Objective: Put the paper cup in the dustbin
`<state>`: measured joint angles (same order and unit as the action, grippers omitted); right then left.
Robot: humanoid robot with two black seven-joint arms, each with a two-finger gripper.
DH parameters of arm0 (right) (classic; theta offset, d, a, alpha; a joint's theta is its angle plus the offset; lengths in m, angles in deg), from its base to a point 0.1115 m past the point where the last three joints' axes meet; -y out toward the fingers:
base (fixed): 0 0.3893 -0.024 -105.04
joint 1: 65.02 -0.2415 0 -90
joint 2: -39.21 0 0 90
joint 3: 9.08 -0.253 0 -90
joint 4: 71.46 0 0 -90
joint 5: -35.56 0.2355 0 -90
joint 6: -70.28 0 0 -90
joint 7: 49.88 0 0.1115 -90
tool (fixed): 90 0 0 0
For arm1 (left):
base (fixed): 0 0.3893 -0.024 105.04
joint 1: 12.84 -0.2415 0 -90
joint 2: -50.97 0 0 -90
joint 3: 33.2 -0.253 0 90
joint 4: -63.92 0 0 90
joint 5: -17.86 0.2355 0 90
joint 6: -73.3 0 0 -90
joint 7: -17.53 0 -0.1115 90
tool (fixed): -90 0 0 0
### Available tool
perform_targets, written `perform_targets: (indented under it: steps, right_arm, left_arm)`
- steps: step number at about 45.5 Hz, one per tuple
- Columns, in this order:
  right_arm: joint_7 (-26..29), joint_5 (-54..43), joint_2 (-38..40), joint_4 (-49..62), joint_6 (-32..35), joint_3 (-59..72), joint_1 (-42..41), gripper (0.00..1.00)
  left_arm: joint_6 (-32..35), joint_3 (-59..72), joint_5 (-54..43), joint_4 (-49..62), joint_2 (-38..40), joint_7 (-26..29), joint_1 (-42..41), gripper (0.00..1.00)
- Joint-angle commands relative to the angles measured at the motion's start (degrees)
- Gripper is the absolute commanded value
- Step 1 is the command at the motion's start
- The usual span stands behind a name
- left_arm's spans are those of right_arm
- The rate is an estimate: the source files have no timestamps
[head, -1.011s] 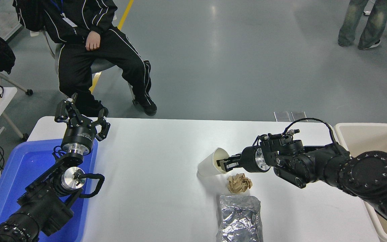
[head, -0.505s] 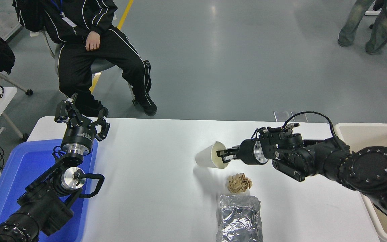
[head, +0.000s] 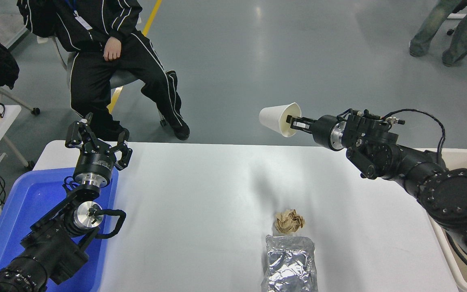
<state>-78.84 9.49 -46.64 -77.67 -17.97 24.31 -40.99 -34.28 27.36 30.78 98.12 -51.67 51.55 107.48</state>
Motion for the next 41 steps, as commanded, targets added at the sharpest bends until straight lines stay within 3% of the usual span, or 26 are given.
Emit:
perform_targets:
  steps: [1, 12, 26, 33, 41]
  right_arm:
    - [0.4, 9.02, 7.79, 7.79, 0.1, -0.34, 4.09, 0.0]
    - [2.24, 11.66, 19.92, 9.82, 0.1, -5.96, 11.21, 0.0]
    - [22.97, 11.66, 26.34, 9.82, 0.01, -13.0, 19.2, 0.0]
    - [29.48, 11.66, 28.1, 9.82, 0.01, -13.44, 23.07, 0.0]
    - [30.02, 11.83, 27.58, 9.73, -0.25, -14.32, 28.17, 0.0]
  left_arm:
    - [0.0, 0.0, 0.0, -0.01, -0.01, -0.01, 0.0, 1.0]
    - [0.0, 0.0, 0.0, -0.01, -0.01, -0.01, 0.0, 1.0]
    - [0.0, 0.0, 0.0, -0.01, -0.01, -0.01, 0.0, 1.0]
    - [0.0, 0.0, 0.0, -0.01, -0.01, -0.01, 0.0, 1.0]
    - [0.0, 0.0, 0.0, -0.01, -0.01, -0.01, 0.0, 1.0]
